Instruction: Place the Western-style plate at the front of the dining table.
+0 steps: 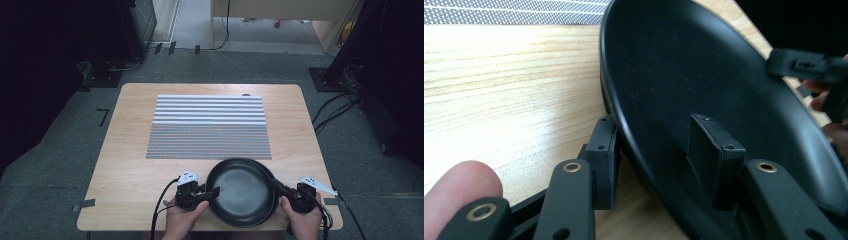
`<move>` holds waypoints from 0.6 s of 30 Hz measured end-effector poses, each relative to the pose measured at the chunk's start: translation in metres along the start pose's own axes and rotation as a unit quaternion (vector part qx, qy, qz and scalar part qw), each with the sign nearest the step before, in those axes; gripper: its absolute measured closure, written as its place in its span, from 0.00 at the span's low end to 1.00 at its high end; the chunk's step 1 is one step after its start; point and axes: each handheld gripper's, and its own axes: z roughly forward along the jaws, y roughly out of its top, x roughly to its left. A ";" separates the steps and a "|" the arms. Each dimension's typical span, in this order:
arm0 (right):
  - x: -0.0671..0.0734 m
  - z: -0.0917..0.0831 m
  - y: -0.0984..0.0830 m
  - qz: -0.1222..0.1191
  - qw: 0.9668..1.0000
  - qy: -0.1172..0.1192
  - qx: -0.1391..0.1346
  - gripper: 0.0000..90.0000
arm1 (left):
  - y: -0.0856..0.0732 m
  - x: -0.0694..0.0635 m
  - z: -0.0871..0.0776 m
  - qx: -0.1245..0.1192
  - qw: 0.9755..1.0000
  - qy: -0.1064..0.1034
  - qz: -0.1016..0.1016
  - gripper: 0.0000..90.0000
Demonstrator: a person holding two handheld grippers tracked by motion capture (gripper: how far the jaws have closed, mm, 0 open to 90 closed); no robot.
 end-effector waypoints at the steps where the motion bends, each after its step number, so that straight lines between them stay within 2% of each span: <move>1: 0.001 0.001 0.000 -0.002 1.000 0.001 0.001 0.94 | 0.001 0.000 -0.001 -0.004 1.000 -0.003 -0.002 0.64; 3: 0.003 0.003 -0.001 -0.003 1.000 0.003 0.003 0.94 | 0.001 0.001 -0.002 -0.003 1.000 -0.005 -0.004 0.63; 4: 0.006 0.005 -0.001 -0.008 1.000 -0.005 0.000 0.94 | 0.001 0.001 -0.002 -0.001 1.000 -0.008 -0.003 0.64; 9: 0.006 0.006 -0.001 -0.007 1.000 -0.003 -0.001 0.94 | 0.002 0.001 -0.005 0.005 1.000 -0.006 -0.003 0.65; 18: 0.014 0.010 -0.005 -0.021 1.000 0.003 0.005 0.93 | 0.006 0.003 -0.022 -0.001 1.000 -0.009 -0.006 0.73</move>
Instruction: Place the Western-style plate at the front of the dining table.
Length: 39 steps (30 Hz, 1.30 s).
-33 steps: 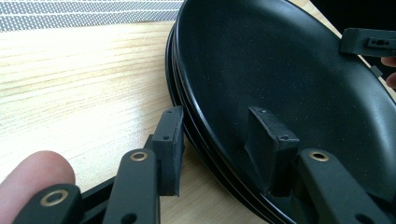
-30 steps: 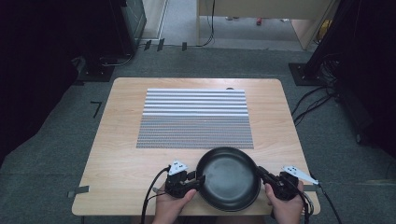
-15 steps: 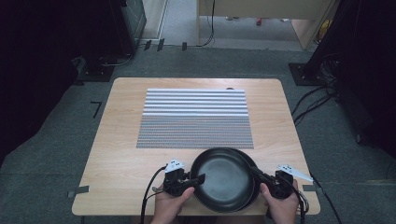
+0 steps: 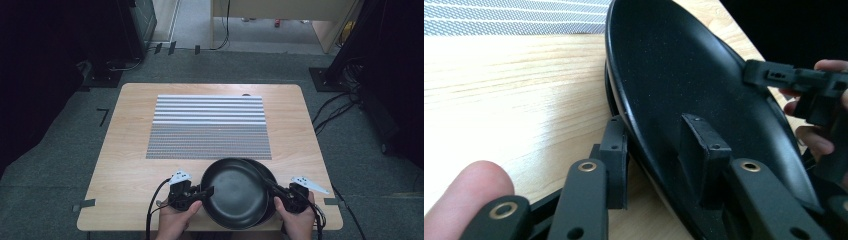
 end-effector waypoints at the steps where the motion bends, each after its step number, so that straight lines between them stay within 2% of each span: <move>1: 0.001 0.001 -0.001 -0.005 1.000 0.000 0.000 0.93 | 0.000 0.000 -0.003 -0.002 1.000 0.000 0.000 0.73; 5: 0.005 0.002 -0.001 -0.015 1.000 -0.003 0.003 0.93 | -0.001 0.001 -0.007 -0.001 1.000 0.002 -0.001 0.73; 8: 0.008 0.002 -0.002 -0.030 1.000 -0.011 0.000 0.94 | -0.002 0.006 -0.010 -0.005 1.000 0.014 -0.005 0.75; 11: 0.009 0.003 -0.003 -0.036 0.999 -0.010 0.001 0.94 | 0.000 0.006 -0.012 -0.006 1.000 0.021 0.003 0.76; 17: 0.012 0.004 -0.004 -0.047 0.999 -0.015 0.000 0.92 | 0.000 0.006 -0.012 -0.007 1.000 0.021 0.010 0.75; 20: 0.015 0.006 -0.003 -0.058 0.998 -0.020 0.020 0.87 | -0.001 0.006 -0.012 -0.008 1.000 0.022 0.012 0.75; 24: 0.017 0.009 -0.003 -0.066 0.997 -0.025 0.030 0.82 | -0.001 0.006 -0.011 -0.010 1.000 0.023 0.016 0.75; 29: 0.017 0.012 0.001 -0.038 0.998 -0.019 0.053 0.81 | -0.001 0.007 -0.011 -0.013 0.999 0.022 0.019 0.75; 39: 0.017 0.012 0.002 -0.007 0.998 -0.013 0.069 0.81 | -0.002 0.011 -0.010 -0.024 0.999 0.015 0.016 0.76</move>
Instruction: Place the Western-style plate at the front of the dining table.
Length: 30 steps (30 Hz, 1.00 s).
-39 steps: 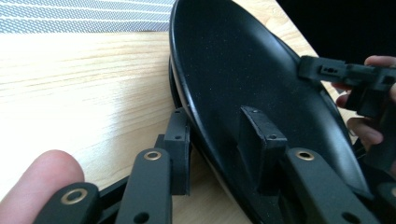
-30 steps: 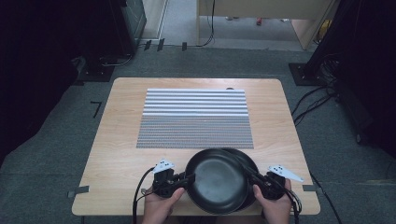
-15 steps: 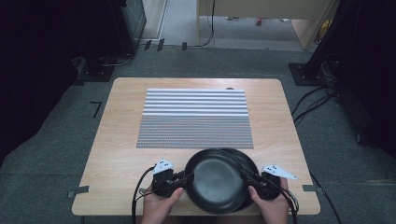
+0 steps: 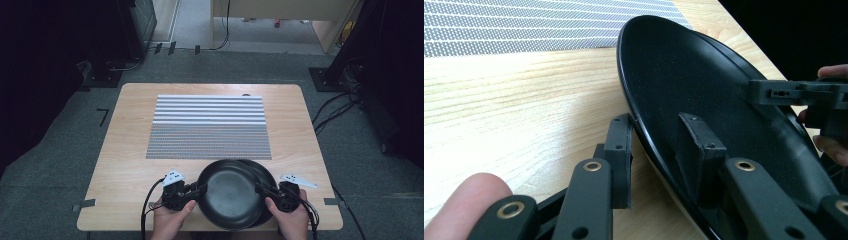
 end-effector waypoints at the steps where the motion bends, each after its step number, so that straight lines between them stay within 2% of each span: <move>1: 0.000 0.000 0.000 0.002 1.000 -0.001 0.001 0.81 | 0.000 0.000 0.000 -0.001 1.000 -0.001 0.000 0.76; 4: 0.002 0.000 -0.001 0.001 1.000 -0.005 0.002 0.80 | 0.000 0.002 0.000 -0.002 1.000 -0.004 -0.002 0.76; 8: 0.003 -0.001 -0.001 0.003 1.000 -0.005 0.001 0.81 | 0.000 0.005 0.001 -0.002 1.000 -0.013 -0.014 0.77; 10: 0.001 -0.001 0.000 0.021 1.000 0.003 0.001 0.84 | -0.001 0.007 0.001 -0.004 0.999 -0.020 -0.027 0.78; 14: -0.007 -0.003 0.000 0.062 0.998 0.032 -0.007 0.88 | -0.003 0.009 0.002 -0.005 0.999 -0.031 -0.038 0.78; 16: -0.006 -0.002 0.000 0.054 0.998 0.027 -0.015 0.87 | -0.002 0.009 0.002 -0.004 0.999 -0.031 -0.036 0.78; 20: 0.004 0.000 -0.002 0.012 1.000 -0.009 -0.018 0.82 | -0.001 0.007 0.002 -0.002 0.999 -0.023 -0.022 0.77; 23: 0.005 0.002 -0.003 0.013 1.000 -0.016 -0.015 0.82 | -0.001 0.006 0.002 -0.002 1.000 -0.021 -0.020 0.77; 26: 0.001 0.000 -0.002 0.042 0.999 -0.002 -0.020 0.86 | -0.002 0.007 0.002 -0.002 0.999 -0.024 -0.028 0.77; 27: -0.003 -0.002 -0.003 0.067 0.997 0.018 -0.034 0.89 | -0.002 0.008 0.002 -0.003 0.999 -0.024 -0.039 0.78; 29: -0.003 -0.003 -0.004 0.074 0.996 0.023 -0.039 0.89 | -0.003 0.008 0.002 -0.004 0.999 -0.025 -0.038 0.78; 30: -0.003 -0.003 -0.004 0.075 0.996 0.022 -0.042 0.89 | -0.005 0.008 0.002 -0.006 0.998 -0.029 -0.047 0.78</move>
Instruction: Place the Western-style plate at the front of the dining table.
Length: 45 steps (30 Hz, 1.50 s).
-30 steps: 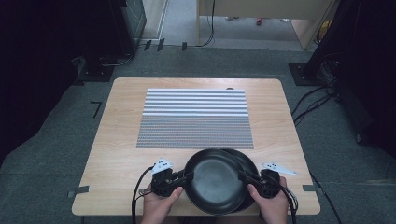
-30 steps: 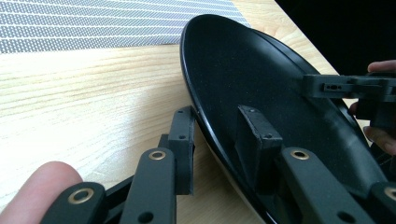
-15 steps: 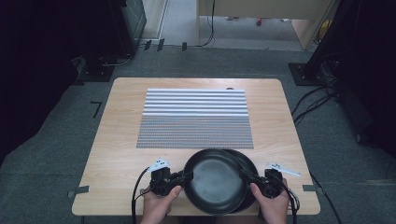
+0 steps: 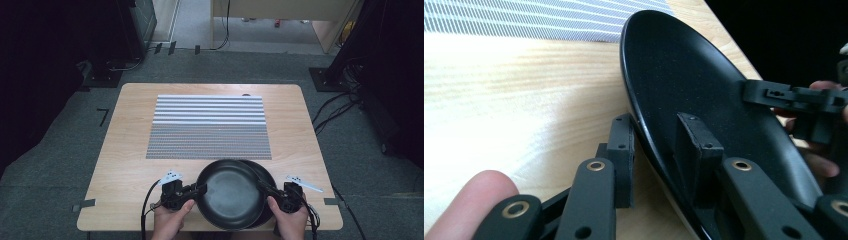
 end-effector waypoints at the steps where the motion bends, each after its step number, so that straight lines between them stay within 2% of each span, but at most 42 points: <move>1: 0.000 0.000 0.000 0.000 1.000 0.000 0.000 0.89 | -0.001 0.001 0.000 0.001 1.000 -0.003 -0.003 0.78; 3: 0.000 0.000 0.000 0.007 1.000 0.002 -0.005 0.90 | -0.001 0.001 -0.001 0.001 1.000 -0.007 -0.004 0.78; 6: -0.002 -0.003 0.003 0.027 0.999 0.022 -0.016 0.92 | 0.000 0.000 -0.002 0.000 1.000 -0.012 -0.005 0.79; 8: -0.001 -0.006 0.005 0.032 0.999 0.030 -0.025 0.92 | 0.001 -0.002 -0.003 -0.001 1.000 -0.017 -0.005 0.80; 11: -0.003 -0.008 0.008 0.041 0.998 0.039 -0.029 0.91 | 0.002 -0.006 -0.004 0.002 1.000 -0.016 0.006 0.82; 19: -0.005 -0.009 0.009 0.041 0.998 0.038 -0.024 0.91 | 0.003 -0.006 -0.004 0.005 1.000 -0.018 -0.006 0.83; 21: -0.004 -0.010 0.010 0.045 0.998 0.045 -0.021 0.91 | 0.004 -0.007 -0.006 0.003 1.000 -0.018 -0.005 0.84; 25: -0.003 -0.009 0.012 0.042 0.998 0.045 -0.020 0.91 | 0.007 -0.007 -0.006 0.005 1.000 -0.014 -0.007 0.84; 30: -0.003 -0.009 0.013 0.049 0.998 0.047 -0.017 0.90 | 0.008 -0.007 -0.006 0.007 1.000 -0.013 -0.010 0.84; 40: 0.001 -0.013 0.021 0.052 0.997 0.048 -0.021 0.90 | 0.018 -0.011 -0.007 0.007 1.000 -0.014 -0.015 0.85; 45: 0.007 -0.013 0.031 0.043 0.997 0.051 -0.030 0.90 | 0.030 -0.014 -0.012 -0.001 1.000 -0.010 -0.010 0.85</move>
